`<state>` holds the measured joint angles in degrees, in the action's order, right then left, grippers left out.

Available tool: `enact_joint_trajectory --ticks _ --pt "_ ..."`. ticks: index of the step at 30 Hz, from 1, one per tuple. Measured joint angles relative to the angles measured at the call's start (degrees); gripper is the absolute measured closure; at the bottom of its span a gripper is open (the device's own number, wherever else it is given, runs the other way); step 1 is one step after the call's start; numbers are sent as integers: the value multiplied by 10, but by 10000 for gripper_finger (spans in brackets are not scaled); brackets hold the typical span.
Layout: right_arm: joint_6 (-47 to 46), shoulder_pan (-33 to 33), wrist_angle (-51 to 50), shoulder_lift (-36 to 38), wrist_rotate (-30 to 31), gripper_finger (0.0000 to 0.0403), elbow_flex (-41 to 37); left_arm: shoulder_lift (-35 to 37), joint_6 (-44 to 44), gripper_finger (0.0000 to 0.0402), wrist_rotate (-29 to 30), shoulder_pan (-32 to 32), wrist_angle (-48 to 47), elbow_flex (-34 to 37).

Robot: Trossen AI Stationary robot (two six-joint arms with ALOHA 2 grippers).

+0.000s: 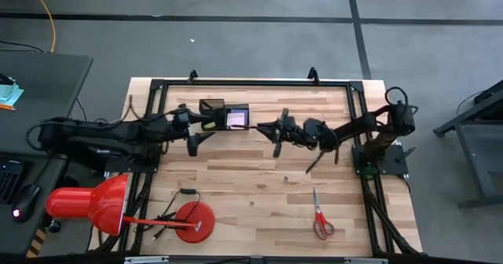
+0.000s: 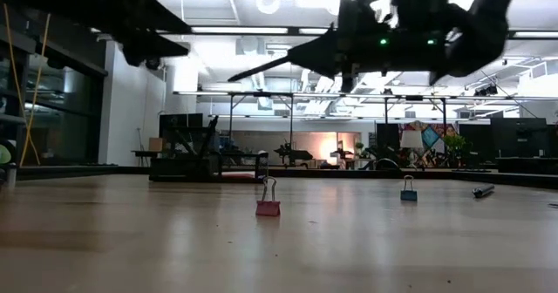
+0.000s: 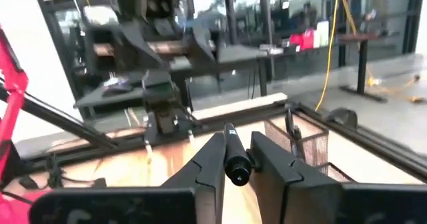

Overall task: Pick and place office supplies into organizer
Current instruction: Put the black pen into the desk organizer

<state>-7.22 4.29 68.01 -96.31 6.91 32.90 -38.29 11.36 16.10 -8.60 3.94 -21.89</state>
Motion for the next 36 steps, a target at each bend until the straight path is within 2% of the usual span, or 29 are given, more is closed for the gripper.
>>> enact_joint_trajectory --ticks 2,7,12,17,25,31,36 --pt "-3 13 -58 0 -20 360 28 38 -7 101 0 0 -35 0" --pt "25 25 -219 0 -25 368 127 102 -6 104 7 0 -110 0" --pt "53 37 -397 -1 -8 358 248 120 10 107 10 0 -161 0" --pt "76 49 -539 -25 2 368 358 116 33 107 12 0 -220 0" --pt "80 85 -660 -94 -31 358 482 135 39 108 40 0 -216 0" --pt "99 100 -708 -152 -47 368 552 138 40 108 41 0 -219 0" --pt "107 110 -723 -191 -59 357 597 138 40 108 41 0 -224 0"
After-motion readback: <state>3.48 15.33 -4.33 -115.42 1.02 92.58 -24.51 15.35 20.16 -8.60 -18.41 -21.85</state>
